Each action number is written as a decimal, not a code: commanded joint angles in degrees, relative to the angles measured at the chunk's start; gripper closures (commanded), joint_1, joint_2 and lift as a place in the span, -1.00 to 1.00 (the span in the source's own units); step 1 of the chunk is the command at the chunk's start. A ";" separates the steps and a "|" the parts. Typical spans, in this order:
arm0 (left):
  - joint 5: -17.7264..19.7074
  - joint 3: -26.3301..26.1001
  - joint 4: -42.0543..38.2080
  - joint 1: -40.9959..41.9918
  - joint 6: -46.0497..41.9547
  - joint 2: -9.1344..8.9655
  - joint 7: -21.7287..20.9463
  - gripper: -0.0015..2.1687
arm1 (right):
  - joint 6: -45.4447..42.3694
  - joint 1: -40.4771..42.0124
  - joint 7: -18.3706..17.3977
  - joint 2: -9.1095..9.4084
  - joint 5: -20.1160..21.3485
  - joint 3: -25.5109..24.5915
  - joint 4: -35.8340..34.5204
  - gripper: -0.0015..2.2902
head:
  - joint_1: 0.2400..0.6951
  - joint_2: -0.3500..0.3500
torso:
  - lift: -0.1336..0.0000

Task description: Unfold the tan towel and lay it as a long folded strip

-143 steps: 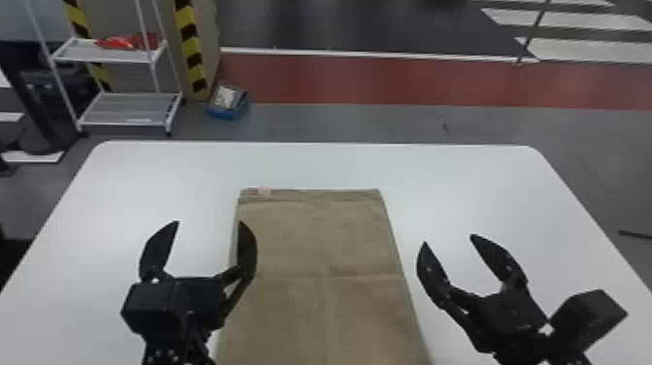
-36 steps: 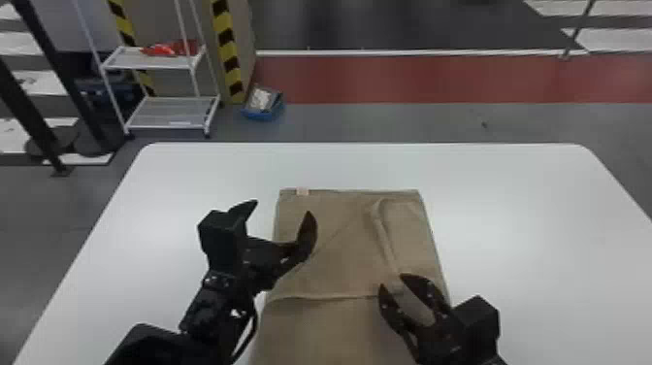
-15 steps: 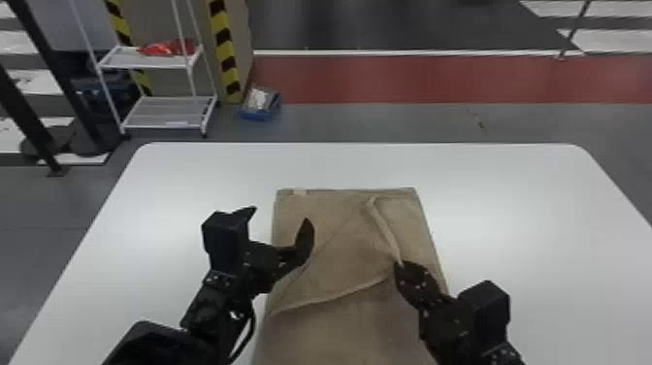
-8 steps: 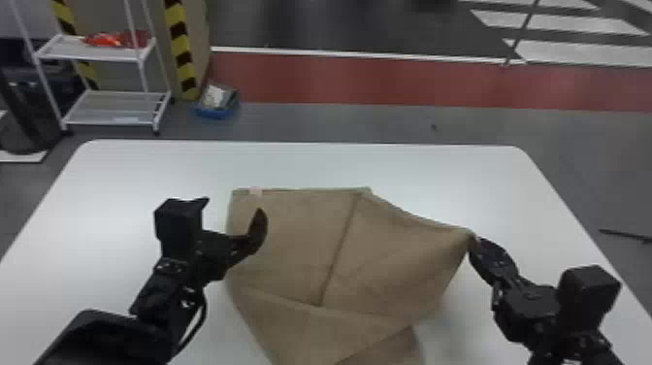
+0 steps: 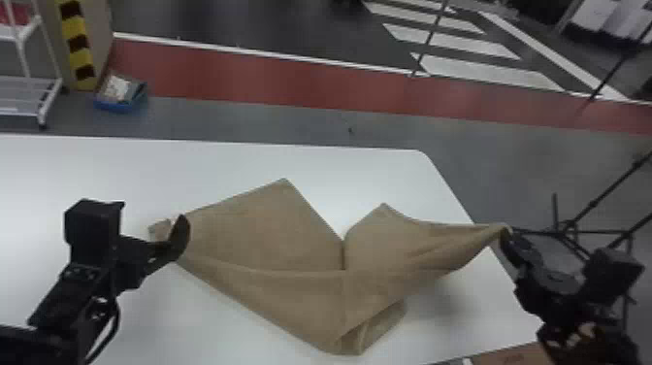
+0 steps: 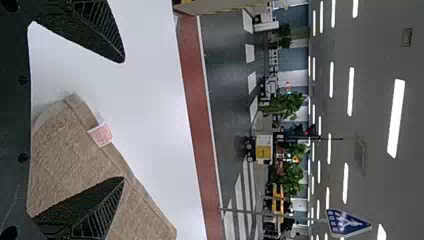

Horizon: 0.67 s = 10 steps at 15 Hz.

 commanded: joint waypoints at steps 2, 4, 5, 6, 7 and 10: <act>-0.68 -0.04 2.97 -1.14 0.03 0.07 0.07 -0.97 | 1.69 -2.97 1.37 0.04 0.24 -4.29 3.25 0.13 | 1.00 -1.00 | -0.66; -0.59 0.05 5.70 -2.54 0.39 0.07 -0.10 -0.96 | 1.17 -2.53 1.63 0.21 0.24 -3.85 3.17 0.13 | 1.00 -1.00 | -0.66; -0.42 0.23 6.84 -3.16 1.09 0.07 -0.28 -0.88 | 1.17 -2.45 2.33 0.57 0.32 -3.59 2.90 0.13 | 1.00 -1.00 | -0.66; -0.16 0.31 7.19 -3.16 2.32 0.16 -0.63 -0.75 | 0.81 -2.18 2.60 1.18 0.32 -3.41 2.29 0.13 | 1.00 -1.00 | -0.66; 0.72 0.75 7.19 -2.89 2.67 0.42 -0.89 -0.70 | 0.81 -2.09 2.68 1.36 0.50 -2.97 2.02 0.13 | 1.00 -1.00 | -0.66; 3.01 2.95 5.70 -1.31 5.66 0.51 -6.43 -0.62 | 0.81 -2.18 2.68 1.36 1.03 -1.48 2.02 0.13 | 1.00 -1.00 | -0.66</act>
